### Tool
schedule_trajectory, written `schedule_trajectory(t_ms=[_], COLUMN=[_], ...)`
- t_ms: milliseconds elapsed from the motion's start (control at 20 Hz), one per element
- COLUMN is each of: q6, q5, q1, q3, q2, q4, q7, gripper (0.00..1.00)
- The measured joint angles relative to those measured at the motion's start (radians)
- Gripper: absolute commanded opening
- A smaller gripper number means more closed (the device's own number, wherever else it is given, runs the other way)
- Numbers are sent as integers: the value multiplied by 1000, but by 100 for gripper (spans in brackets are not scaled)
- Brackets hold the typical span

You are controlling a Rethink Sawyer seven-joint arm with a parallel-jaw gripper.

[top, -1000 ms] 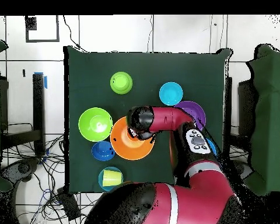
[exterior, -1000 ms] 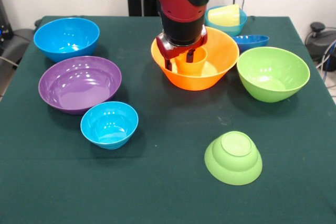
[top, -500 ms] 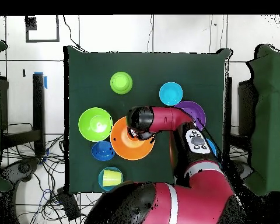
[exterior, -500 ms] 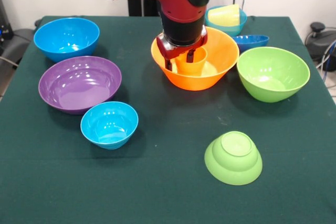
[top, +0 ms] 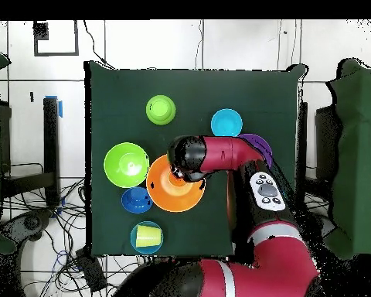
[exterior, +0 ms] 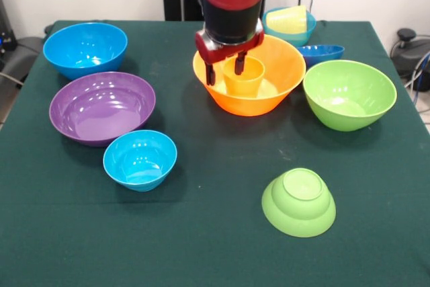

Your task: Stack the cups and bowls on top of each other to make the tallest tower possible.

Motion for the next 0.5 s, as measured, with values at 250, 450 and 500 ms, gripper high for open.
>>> schedule_trajectory(t_ms=[250,450,500], q6=[50,80,87], q5=[-1,-1,-1], q1=[-2,-5,-5], q3=[1,1,1], q2=[-48,-77,-82], q4=[1,1,1], q7=[0,0,0], gripper=[100,100,100])
